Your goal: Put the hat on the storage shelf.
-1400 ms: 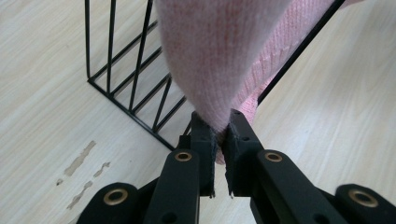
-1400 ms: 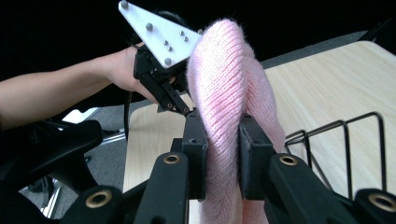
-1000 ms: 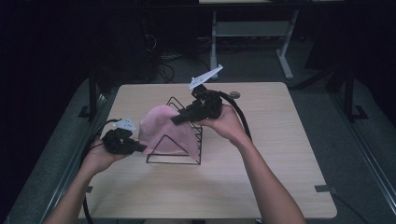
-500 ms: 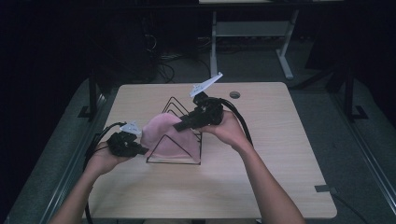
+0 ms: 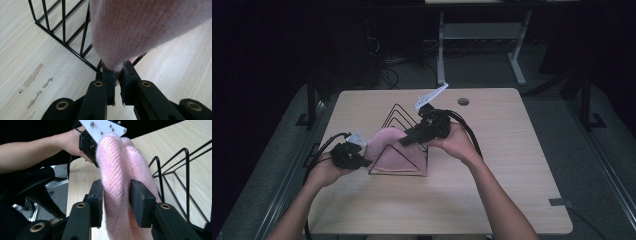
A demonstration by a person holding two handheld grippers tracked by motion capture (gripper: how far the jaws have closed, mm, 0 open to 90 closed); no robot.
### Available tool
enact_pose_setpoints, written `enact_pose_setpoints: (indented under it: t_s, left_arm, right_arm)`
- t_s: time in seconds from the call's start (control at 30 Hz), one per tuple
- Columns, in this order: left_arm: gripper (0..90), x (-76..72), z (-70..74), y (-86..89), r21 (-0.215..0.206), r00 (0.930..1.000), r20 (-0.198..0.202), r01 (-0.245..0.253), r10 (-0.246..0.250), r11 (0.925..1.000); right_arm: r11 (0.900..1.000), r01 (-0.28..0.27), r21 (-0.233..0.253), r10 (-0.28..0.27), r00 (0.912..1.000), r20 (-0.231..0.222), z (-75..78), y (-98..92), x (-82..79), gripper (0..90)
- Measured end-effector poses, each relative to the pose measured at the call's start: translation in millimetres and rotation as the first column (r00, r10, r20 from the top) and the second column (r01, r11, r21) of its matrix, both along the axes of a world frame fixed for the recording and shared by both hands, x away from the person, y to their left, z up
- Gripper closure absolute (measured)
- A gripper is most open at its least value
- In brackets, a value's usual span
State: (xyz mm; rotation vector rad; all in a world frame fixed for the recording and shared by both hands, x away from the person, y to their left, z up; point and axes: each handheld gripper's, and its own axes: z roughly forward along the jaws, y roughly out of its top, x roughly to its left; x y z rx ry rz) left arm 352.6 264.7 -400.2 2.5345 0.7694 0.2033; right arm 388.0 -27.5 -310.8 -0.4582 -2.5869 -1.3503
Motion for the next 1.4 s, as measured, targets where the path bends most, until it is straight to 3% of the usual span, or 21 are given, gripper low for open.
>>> enact_pose_setpoints:
  t_s: [0.33, 0.5, 0.6, 0.7, 1.17, 1.4]
  left_arm:
    - [83.9, 2.0, -5.3, -1.4, 0.045, 0.9999, -0.016, -0.004, 0.005, 0.999]
    - [84.0, 3.4, -11.2, 1.1, 0.038, 0.9992, -0.037, -0.012, 0.013, 0.9992]
    - [84.1, 3.1, -13.8, 3.0, 0.028, 0.9987, -0.047, -0.021, 0.022, 0.9994]
    - [84.3, 4.0, -15.6, 3.7, 0.044, 0.9986, -0.051, -0.011, 0.014, 0.999]
    - [84.3, 5.0, -19.0, 5.8, 0.033, 0.9975, -0.065, -0.025, 0.027, 0.9992]
    - [84.4, 3.8, -18.9, 7.1, 0.029, 0.9976, -0.064, -0.024, 0.026, 0.9993]
  right_arm:
    - [1.0, 0.006, -0.023, -0.005, 1.0, 0.003, -6.0, 0.1, -1.8, 59.8]
    - [1.0, 0.007, -0.025, -0.007, 0.9999, 0.009, -7.6, 0.9, -2.1, 64.8]
    - [1.0, -0.002, -0.019, 0.002, 0.9998, 0.018, -9.3, 2.0, -0.6, 72.5]
    - [1.0, -0.007, -0.02, 0.008, 0.9999, 0.015, -10.3, 3.5, -0.5, 76.8]
    - [0.999, -0.026, -0.019, 0.027, 0.9995, 0.015, -16.0, 5.1, -0.4, 71.4]
    - [1.0, -0.018, -0.026, 0.019, 0.9996, 0.02, -15.8, 5.2, -2.4, 73.0]
